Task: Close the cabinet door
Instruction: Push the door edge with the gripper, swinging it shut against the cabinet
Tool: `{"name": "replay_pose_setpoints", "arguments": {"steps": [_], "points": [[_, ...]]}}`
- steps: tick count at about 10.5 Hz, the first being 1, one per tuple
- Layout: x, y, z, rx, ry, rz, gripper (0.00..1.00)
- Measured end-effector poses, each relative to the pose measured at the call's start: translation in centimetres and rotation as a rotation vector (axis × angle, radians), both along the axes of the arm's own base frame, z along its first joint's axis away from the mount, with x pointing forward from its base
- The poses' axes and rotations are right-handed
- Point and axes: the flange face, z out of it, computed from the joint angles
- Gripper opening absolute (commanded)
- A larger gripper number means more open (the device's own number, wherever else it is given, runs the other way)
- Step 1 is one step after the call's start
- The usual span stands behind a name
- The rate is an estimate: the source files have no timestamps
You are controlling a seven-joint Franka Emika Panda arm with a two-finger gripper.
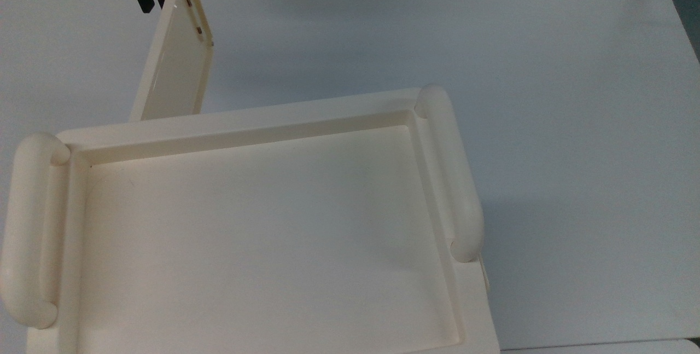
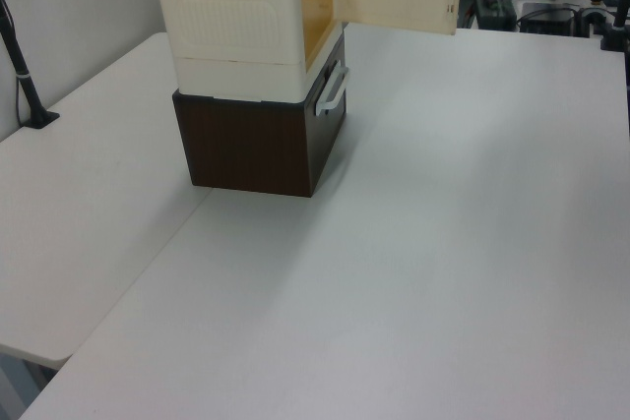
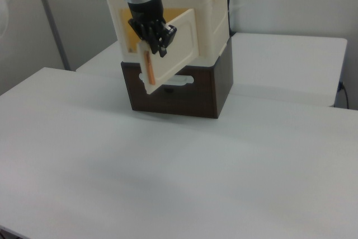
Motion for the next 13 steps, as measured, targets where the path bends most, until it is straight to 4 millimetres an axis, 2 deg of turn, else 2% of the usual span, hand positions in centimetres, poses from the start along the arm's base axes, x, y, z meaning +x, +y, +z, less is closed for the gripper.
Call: {"name": "replay_pose_setpoints", "arguments": {"steps": [1, 5, 6, 7, 8, 11, 13], "points": [[0.2, 0.9, 0.0, 0.015, -0.004, 0.015, 0.43], [0.9, 5.1, 1.0, 0.058, -0.032, 0.085, 0.43], [1.1, 6.5, 0.9, 0.061, -0.03, 0.109, 0.38], [1.3, 7.8, 0.8, 0.062, -0.032, 0.131, 0.27], [1.7, 8.8, 1.0, 0.058, -0.057, 0.143, 0.21], [4.1, 11.5, 0.6, 0.031, -0.176, 0.159, 0.19], [6.5, 13.7, -1.1, 0.008, -0.257, 0.168, 0.19]]}}
